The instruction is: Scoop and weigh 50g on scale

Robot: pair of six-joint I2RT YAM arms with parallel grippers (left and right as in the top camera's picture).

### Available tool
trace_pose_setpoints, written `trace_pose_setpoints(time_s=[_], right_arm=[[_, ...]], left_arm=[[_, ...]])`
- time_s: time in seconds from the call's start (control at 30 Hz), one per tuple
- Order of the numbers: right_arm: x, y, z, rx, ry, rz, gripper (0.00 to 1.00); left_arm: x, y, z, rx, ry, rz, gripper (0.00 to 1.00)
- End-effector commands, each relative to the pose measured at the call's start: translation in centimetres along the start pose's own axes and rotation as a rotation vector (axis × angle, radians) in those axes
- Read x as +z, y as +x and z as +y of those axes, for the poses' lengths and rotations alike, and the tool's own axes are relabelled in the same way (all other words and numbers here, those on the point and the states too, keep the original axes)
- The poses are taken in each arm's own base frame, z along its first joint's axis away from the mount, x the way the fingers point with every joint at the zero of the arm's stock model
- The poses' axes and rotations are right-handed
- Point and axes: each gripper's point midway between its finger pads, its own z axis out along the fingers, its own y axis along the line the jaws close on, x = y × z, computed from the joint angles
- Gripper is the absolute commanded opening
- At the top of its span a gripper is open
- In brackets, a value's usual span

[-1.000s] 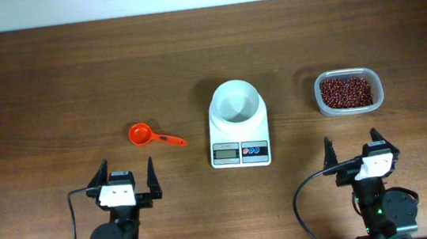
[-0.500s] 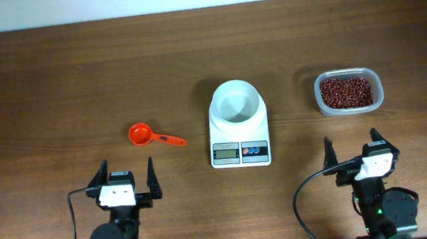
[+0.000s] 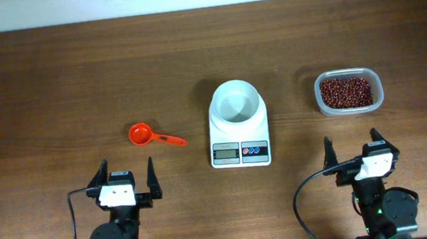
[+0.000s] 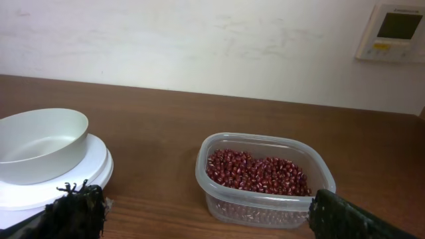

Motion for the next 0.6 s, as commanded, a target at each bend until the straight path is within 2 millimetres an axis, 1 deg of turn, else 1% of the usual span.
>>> trace_pose_setpoints(time_s=[0.0, 0.4, 0.47, 0.53, 0.57], right_arm=[[0.0, 0.3, -0.2, -0.003, 0.007, 0.005, 0.99], [0.0, 0.2, -0.2, -0.003, 0.007, 0.004, 0.99], [0.0, 0.2, -0.2, -0.003, 0.007, 0.004, 0.99], [0.0, 0.2, -0.2, -0.003, 0.007, 0.004, 0.99], [0.0, 0.2, -0.2, -0.003, 0.007, 0.004, 0.99]], left_arm=[[0.1, 0.5, -0.1, 0.015, 0.009, 0.012, 0.99], [0.1, 0.4, 0.0, 0.015, 0.002, 0.012, 0.99], [0.1, 0.3, -0.8, 0.015, 0.05, 0.005, 0.99], [-0.1, -0.6, -2.1, 0.015, 0.127, -0.024, 0.99], [-0.4, -1.4, -2.7, 0.003, 0.162, -0.04, 0.99]])
